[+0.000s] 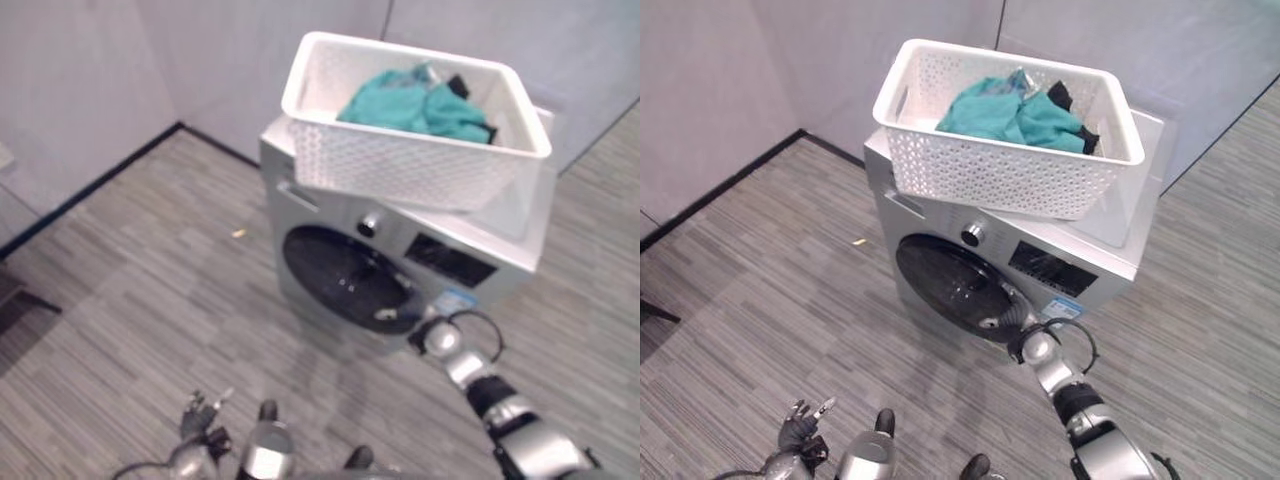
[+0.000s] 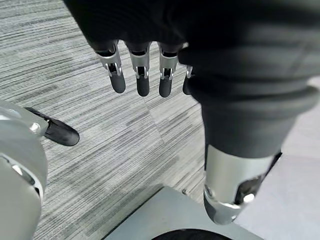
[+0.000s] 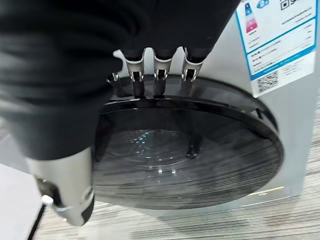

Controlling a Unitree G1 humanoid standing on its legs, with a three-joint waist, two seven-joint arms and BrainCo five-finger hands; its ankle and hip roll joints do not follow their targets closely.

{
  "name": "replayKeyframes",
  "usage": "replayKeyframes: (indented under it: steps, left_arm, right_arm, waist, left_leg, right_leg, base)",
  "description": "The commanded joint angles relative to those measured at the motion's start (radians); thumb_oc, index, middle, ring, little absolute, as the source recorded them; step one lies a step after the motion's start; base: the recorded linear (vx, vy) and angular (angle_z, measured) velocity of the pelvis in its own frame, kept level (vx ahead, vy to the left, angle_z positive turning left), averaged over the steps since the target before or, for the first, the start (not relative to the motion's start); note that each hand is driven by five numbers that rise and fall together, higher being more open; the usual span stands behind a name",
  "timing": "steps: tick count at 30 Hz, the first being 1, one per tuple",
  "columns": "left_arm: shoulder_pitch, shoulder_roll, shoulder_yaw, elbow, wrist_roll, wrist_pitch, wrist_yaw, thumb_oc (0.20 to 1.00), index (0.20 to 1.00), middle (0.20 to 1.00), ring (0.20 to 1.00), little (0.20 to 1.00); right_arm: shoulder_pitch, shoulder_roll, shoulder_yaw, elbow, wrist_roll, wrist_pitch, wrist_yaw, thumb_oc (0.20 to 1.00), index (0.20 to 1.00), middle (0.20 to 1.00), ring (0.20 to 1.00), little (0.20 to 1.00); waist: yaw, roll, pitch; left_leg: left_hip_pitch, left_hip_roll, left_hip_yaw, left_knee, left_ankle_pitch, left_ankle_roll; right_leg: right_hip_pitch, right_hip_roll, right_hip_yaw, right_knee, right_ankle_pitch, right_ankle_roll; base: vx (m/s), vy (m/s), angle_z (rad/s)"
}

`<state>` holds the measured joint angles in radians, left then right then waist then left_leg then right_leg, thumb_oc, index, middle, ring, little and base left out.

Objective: Grab the laundry basket,head to the washer,open it,put in the laundry and shut it.

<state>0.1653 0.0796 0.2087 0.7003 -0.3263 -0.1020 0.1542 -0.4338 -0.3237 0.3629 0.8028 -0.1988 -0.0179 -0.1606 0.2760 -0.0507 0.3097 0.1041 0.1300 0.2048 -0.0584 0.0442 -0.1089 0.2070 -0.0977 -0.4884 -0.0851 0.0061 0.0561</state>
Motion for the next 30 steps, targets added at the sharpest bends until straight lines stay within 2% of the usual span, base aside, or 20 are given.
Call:
replayKeyframes:
  steps: [1, 9, 16, 25, 30]
  left_arm:
    - [-0.002, 0.006, -0.06, -0.039, 0.0, -0.042, 0.014, 1.0, 1.0, 1.0, 1.0, 1.0]
    - [-0.004, 0.006, -0.059, -0.05, -0.005, -0.049, 0.018, 1.0, 1.0, 1.0, 1.0, 1.0]
    - [-0.021, 0.023, -0.084, -0.126, 0.014, -0.053, 0.027, 1.0, 1.0, 1.0, 1.0, 1.0]
    - [-0.051, 0.013, -0.102, -0.137, 0.017, -0.058, 0.028, 1.0, 1.0, 1.0, 1.0, 1.0]
    - [-0.073, 0.021, -0.099, -0.117, 0.018, -0.063, 0.036, 1.0, 1.0, 1.0, 1.0, 1.0]
  right_arm:
    - [-0.075, -0.028, 0.039, -0.007, -0.026, -0.009, -0.017, 1.0, 1.0, 1.0, 1.0, 1.0]
    - [-0.031, -0.033, 0.028, -0.014, -0.013, -0.017, -0.01, 1.0, 1.0, 1.0, 1.0, 1.0]
    - [-0.019, -0.016, 0.019, -0.05, 0.011, -0.028, 0.001, 1.0, 1.0, 1.0, 1.0, 1.0]
    - [0.018, 0.091, 0.046, -0.112, 0.037, -0.048, 0.045, 1.0, 1.0, 1.0, 1.0, 1.0]
    - [0.038, 0.158, 0.108, -0.141, 0.046, -0.062, 0.091, 1.0, 1.0, 1.0, 1.0, 1.0]
  waist:
    - [0.016, 0.03, 0.004]
    - [0.006, 0.032, 0.031]
    - [-0.008, 0.036, 0.039]
    - [-0.009, 0.035, 0.049]
    - [-0.002, 0.036, 0.06]
  left_leg:
    - [-0.076, 0.033, 0.007, -0.029, 0.049, -0.016]
    - [-0.089, 0.026, -0.002, -0.029, 0.05, -0.015]
    - [-0.099, 0.024, -0.002, -0.029, 0.054, -0.016]
    - [-0.115, 0.02, -0.014, -0.029, 0.06, -0.02]
    - [-0.116, 0.021, -0.017, -0.029, 0.061, -0.023]
  right_leg:
    - [0.064, -0.032, -0.011, -0.001, -0.043, 0.02]
    - [0.046, -0.042, -0.013, 0.007, -0.038, 0.018]
    - [0.036, -0.046, -0.01, 0.003, -0.031, 0.019]
    - [0.032, -0.049, -0.024, 0.007, -0.035, 0.018]
    - [0.029, -0.049, -0.023, 0.015, -0.043, 0.017]
  base:
    - [-0.02, 0.011, 0.05]
    - [0.0, 0.002, 0.0]
    - [0.0, 0.0, 0.0]
    - [0.0, 0.0, 0.0]
    - [0.0, 0.0, 0.0]
